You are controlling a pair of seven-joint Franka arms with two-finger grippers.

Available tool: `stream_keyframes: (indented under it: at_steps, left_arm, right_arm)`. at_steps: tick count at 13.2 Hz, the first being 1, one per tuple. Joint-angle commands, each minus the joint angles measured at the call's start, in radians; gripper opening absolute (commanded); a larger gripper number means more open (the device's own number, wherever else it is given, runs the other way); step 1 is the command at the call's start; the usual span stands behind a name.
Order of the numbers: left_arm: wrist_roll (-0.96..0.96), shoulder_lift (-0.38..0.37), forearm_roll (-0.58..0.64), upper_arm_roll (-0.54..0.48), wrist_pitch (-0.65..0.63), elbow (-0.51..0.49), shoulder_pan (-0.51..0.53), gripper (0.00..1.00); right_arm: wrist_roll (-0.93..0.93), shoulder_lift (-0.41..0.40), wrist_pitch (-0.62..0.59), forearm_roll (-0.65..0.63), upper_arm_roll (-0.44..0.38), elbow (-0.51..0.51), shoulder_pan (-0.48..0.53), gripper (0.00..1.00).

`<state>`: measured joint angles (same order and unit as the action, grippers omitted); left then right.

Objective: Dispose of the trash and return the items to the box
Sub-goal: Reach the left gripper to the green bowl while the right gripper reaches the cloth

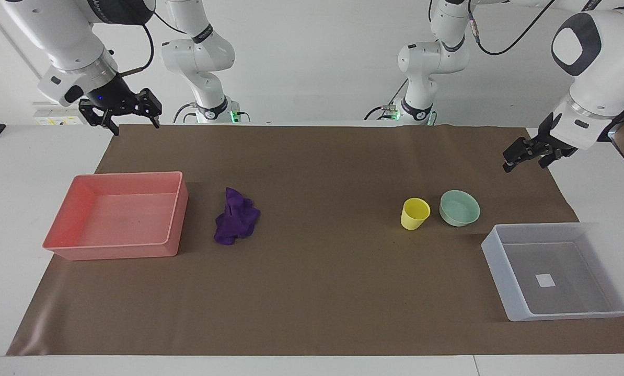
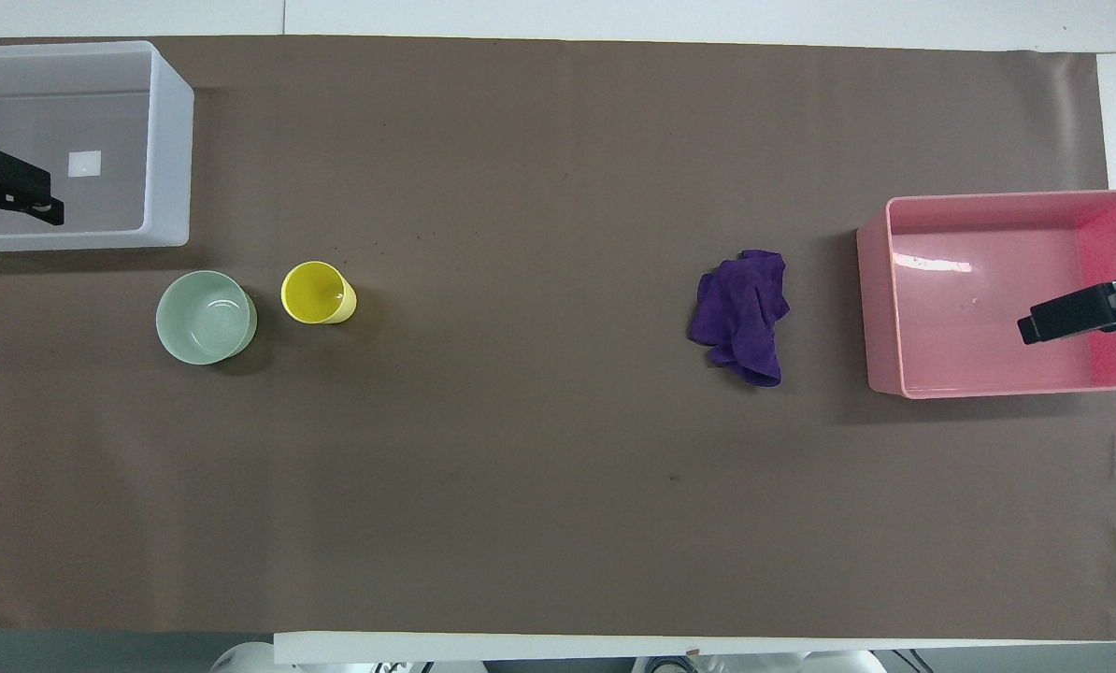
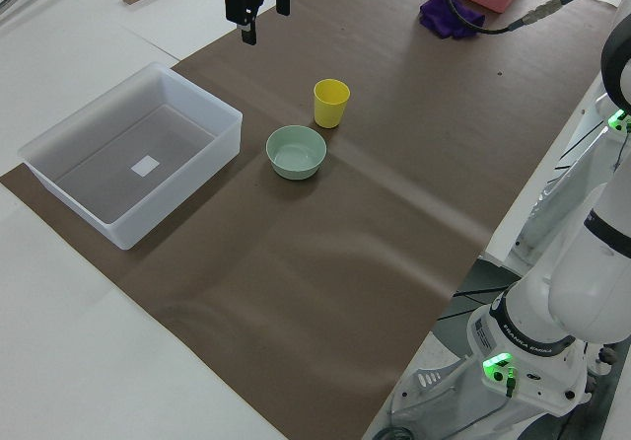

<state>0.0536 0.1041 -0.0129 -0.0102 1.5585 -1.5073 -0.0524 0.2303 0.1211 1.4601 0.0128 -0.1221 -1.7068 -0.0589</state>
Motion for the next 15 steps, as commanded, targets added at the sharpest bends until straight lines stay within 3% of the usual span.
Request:
stream_keyframes:
  at_steps: [1,4,6,7,9,10,13,15]
  left_arm:
    - [-0.003,-0.012,0.013,-0.002,0.008,-0.002,0.002,1.00]
    - [-0.043,-0.018,0.021,-0.005,0.008,-0.004,-0.009,1.00]
    - [-0.046,-0.027,0.021,-0.004,0.027,-0.039,0.002,1.00]
    - [-0.046,-0.068,0.021,-0.007,0.090,-0.122,0.003,1.00]
    - [-0.017,-0.186,0.021,-0.010,0.396,-0.439,0.031,1.00]
    - [-0.003,-0.204,0.019,-0.010,0.508,-0.546,0.037,1.00]
    - [-0.003,-0.117,0.019,-0.008,0.723,-0.697,0.045,1.00]
    - [-0.003,-0.103,0.019,-0.008,0.807,-0.787,0.045,1.00]
  right_arm:
    - [0.001,0.012,0.022,0.009,0.004,-0.020,0.011,1.00]
    - [-0.006,0.022,0.107,0.010,0.006,-0.065,0.002,1.00]
    - [-0.006,-0.029,0.137,0.013,0.007,-0.070,-0.033,1.00]
    - [-0.006,-0.058,0.173,0.015,0.006,-0.071,-0.048,1.00]
    - [-0.008,-0.116,0.247,0.025,0.007,-0.079,-0.090,1.00]
    - [-0.011,-0.148,0.306,0.077,0.007,-0.095,-0.104,1.00]
    - [-0.084,-0.224,0.491,0.111,0.006,-0.163,-0.180,1.00]
    - [-0.094,-0.267,0.624,0.111,0.006,-0.224,-0.217,1.00]
